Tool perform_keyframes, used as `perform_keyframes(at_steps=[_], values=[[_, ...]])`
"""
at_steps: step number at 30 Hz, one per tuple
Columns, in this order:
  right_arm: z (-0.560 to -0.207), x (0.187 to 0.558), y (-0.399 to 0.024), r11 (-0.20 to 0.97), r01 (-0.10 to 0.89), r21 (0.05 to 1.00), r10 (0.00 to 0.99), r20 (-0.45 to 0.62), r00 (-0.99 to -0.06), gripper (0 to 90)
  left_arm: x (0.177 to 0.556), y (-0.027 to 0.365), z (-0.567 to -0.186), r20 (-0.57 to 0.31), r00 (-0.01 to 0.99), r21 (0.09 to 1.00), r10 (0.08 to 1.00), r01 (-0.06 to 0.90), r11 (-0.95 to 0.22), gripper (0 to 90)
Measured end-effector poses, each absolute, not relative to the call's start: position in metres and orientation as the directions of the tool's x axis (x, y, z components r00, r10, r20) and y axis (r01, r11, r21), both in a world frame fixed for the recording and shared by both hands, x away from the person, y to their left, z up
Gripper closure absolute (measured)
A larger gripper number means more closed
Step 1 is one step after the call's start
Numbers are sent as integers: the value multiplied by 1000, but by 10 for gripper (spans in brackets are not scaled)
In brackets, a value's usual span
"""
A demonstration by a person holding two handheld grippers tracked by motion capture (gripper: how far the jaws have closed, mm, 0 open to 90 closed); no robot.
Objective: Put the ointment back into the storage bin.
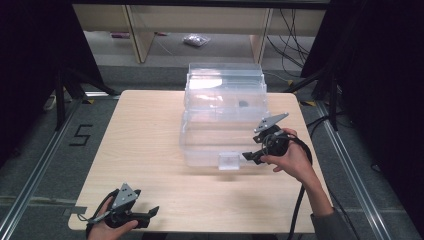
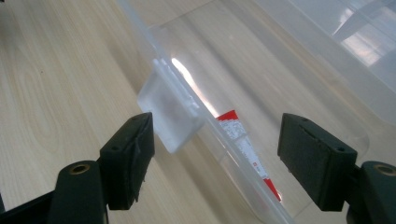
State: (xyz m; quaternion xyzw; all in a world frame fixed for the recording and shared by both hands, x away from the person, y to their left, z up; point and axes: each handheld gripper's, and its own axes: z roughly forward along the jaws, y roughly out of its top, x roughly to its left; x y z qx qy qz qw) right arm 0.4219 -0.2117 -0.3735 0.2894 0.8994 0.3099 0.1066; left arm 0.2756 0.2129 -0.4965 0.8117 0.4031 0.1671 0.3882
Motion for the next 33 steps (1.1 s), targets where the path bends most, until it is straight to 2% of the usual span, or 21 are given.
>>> perform_keyframes(at_steps=[3, 4, 6, 9, 17, 20, 29, 33], values=[[-377, 421, -211, 643, 449, 620, 584, -18, -811, 277, 276, 213, -496, -42, 619, 766, 784, 524, -373, 150], [-380, 422, -212, 661, 405, 632, 553, -46, -832, 267, 275, 213, -496, -51, 627, 766, 777, 524, -373, 150], [-379, 419, -211, 646, 442, 623, 579, -22, -815, 267, 275, 212, -496, -52, 625, 770, 779, 522, -367, 150], [-380, 418, -212, 656, 409, 635, 561, -47, -827, 267, 275, 213, -496, -41, 633, 765, 773, 518, -383, 150], [-380, 411, -209, 644, 457, 614, 587, -12, -809, 263, 274, 212, -495, -45, 630, 763, 775, 523, -381, 150], [-380, 410, -210, 658, 428, 620, 566, -31, -824, 257, 274, 213, -495, -46, 628, 763, 777, 524, -378, 150], [-384, 404, -208, 649, 444, 618, 583, -29, -812, 241, 275, 213, -495, -42, 623, 765, 781, 523, -375, 150], [-385, 402, -207, 669, 396, 629, 549, -58, -834, 224, 274, 213, -495, -40, 625, 765, 779, 521, -379, 150]])
